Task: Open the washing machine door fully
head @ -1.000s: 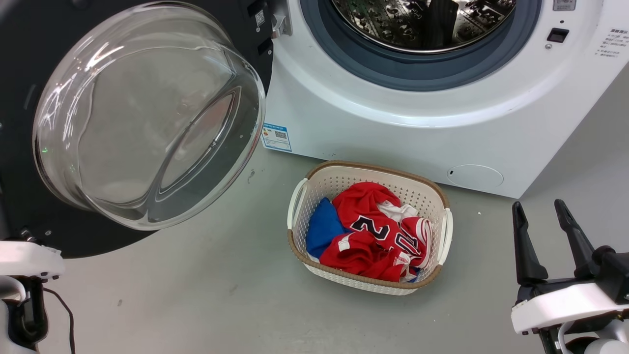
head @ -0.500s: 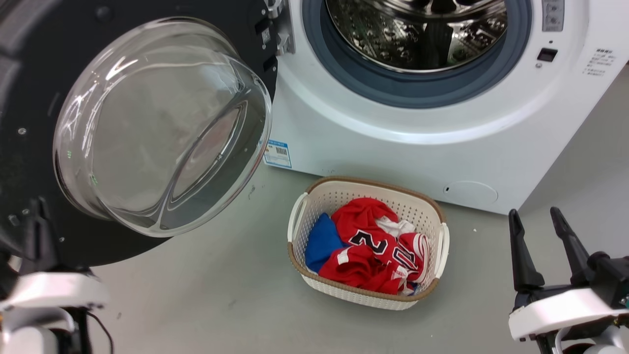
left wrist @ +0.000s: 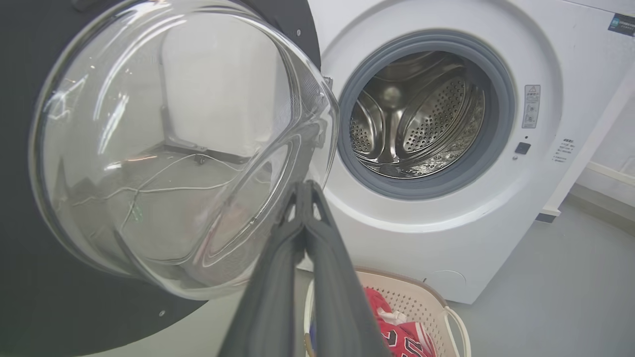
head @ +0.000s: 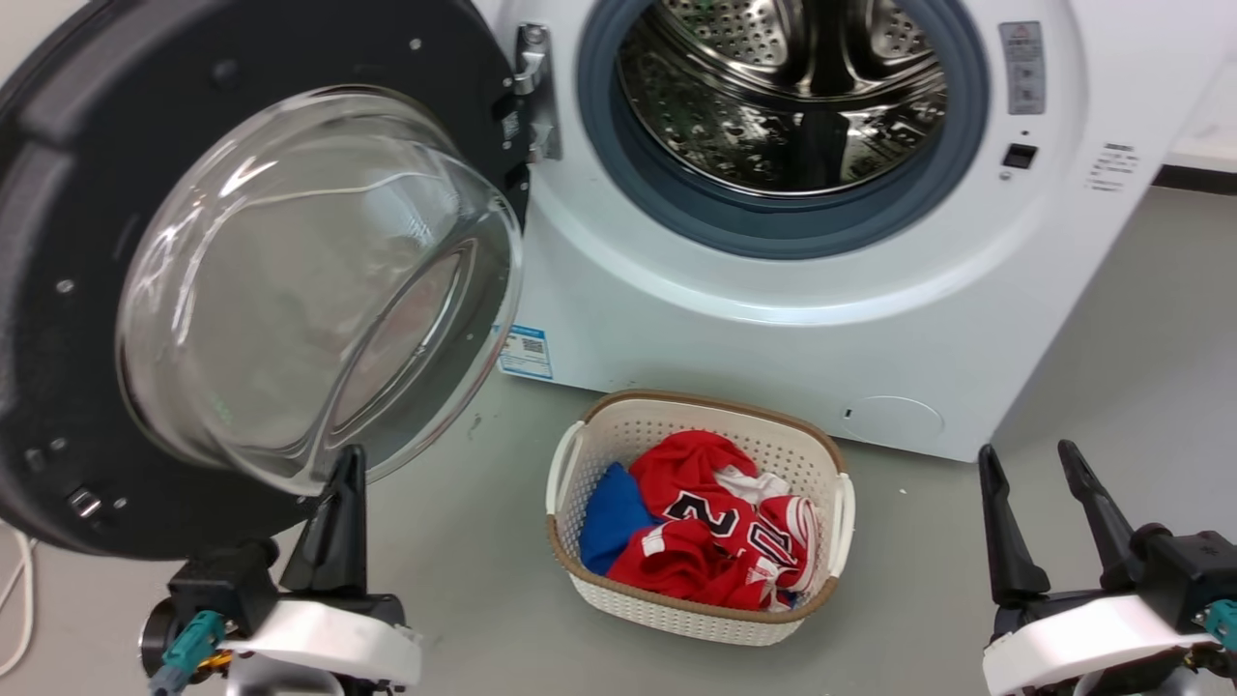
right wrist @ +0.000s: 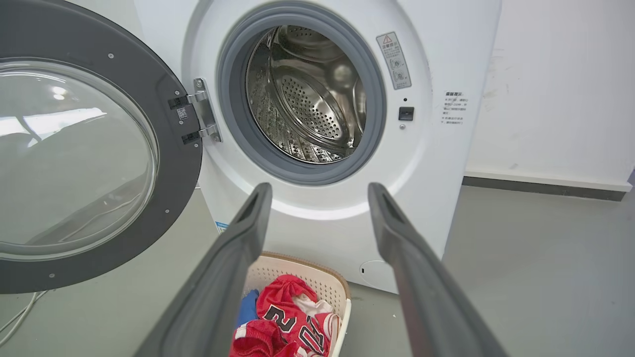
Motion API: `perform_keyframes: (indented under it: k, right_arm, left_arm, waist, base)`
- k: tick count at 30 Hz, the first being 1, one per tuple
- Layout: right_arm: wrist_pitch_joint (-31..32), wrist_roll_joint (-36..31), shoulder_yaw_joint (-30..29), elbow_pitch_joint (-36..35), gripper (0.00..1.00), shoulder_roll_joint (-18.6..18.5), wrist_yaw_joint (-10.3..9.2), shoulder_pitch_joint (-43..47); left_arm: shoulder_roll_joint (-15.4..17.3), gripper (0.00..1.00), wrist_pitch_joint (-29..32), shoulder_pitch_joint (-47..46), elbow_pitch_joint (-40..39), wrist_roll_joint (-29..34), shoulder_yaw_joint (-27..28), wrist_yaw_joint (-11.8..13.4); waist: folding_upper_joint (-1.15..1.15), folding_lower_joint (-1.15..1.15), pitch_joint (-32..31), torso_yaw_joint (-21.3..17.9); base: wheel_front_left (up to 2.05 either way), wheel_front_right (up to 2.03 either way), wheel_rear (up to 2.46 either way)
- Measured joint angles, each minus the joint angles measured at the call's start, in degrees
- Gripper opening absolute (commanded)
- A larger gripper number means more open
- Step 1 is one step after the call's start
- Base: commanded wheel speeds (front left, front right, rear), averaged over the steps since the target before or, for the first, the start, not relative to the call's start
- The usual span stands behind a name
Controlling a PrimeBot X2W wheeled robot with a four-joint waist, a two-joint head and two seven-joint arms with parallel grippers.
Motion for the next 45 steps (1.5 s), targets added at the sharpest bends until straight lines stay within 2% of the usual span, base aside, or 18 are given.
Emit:
perform_keyframes:
  k: [5,6,7,8,9,10,11,12,17,22,45]
  right_arm:
    - [0.03,-0.18,0.92,-0.01,1.00,0.07,0.00,-0.29]
    - [0.01,-0.18,0.90,0.07,1.00,0.05,0.00,-0.46]
    - [0.01,-0.18,1.11,0.21,1.00,0.03,0.00,-0.82]
    - [0.00,-0.16,1.15,0.30,1.00,0.03,0.00,-0.98]
    - [-0.03,-0.16,1.22,0.44,1.00,0.01,0.00,-0.97]
    - [-0.08,-0.16,1.26,0.60,1.00,0.02,0.00,-0.96]
    - [-0.09,-0.15,1.33,0.79,1.00,0.02,0.00,-0.96]
    - [-0.13,-0.15,1.27,0.94,1.00,0.00,0.00,-0.95]
    - [-0.29,-0.14,1.16,1.58,1.00,-0.11,0.00,-0.90]
    - [-0.59,0.03,1.33,2.02,1.00,-0.10,0.00,-0.95]
    - [-1.62,0.20,2.38,3.54,1.00,-0.99,0.00,-2.07]
  left_arm:
    - [-0.62,0.00,0.05,-0.71,0.98,0.42,-2.93,-0.40]
    - [-0.86,0.24,0.01,-1.14,1.41,0.65,-3.54,-0.43]
    - [-0.88,0.38,-0.14,-1.55,1.88,1.16,-3.91,-0.38]
    - [-0.85,0.48,-0.25,-1.90,2.36,1.58,-4.32,-0.37]
    - [-0.86,0.70,-0.45,-2.15,2.77,1.96,-4.63,-0.36]
    - [-0.85,0.81,-0.46,-2.40,3.22,2.03,-4.80,-0.36]
    - [-0.83,0.98,-0.45,-2.59,3.68,2.04,-4.97,-0.36]
    - [-0.75,1.00,-0.38,-2.66,4.24,2.09,-5.13,-0.36]
    - [-0.29,1.00,-0.24,-3.64,5.93,2.40,-5.20,0.13]
    - [-0.07,1.00,-0.24,-3.82,7.04,2.10,-5.00,0.40]
    - [0.46,1.00,-2.26,-4.49,8.60,2.36,-4.77,2.49]
  waist:
    - [0.00,0.00,0.18,-3.08]
    - [0.00,0.00,0.27,-3.86]
    - [0.00,0.00,0.36,-4.69]
    - [0.00,0.00,0.45,-5.52]
    - [0.00,0.00,0.53,-6.37]
    - [0.00,0.00,0.59,-7.26]
    - [0.00,0.00,0.63,-8.11]
    - [0.00,0.00,0.65,-8.95]
    - [0.00,0.00,0.58,-12.53]
    - [0.00,0.00,0.65,-14.50]
    - [0.00,0.00,1.06,-15.32]
  base:
    - [0.00,0.00,0.00]
    - [0.00,0.00,0.00]
    - [0.00,0.00,0.00]
    - [0.00,0.00,0.00]
    - [0.00,0.00,0.00]
    - [0.00,0.00,0.00]
    - [0.00,0.00,0.00]
    - [0.00,0.00,0.00]
    - [0.00,0.00,0.00]
    - [0.00,0.00,0.00]
    - [0.00,0.00,0.00]
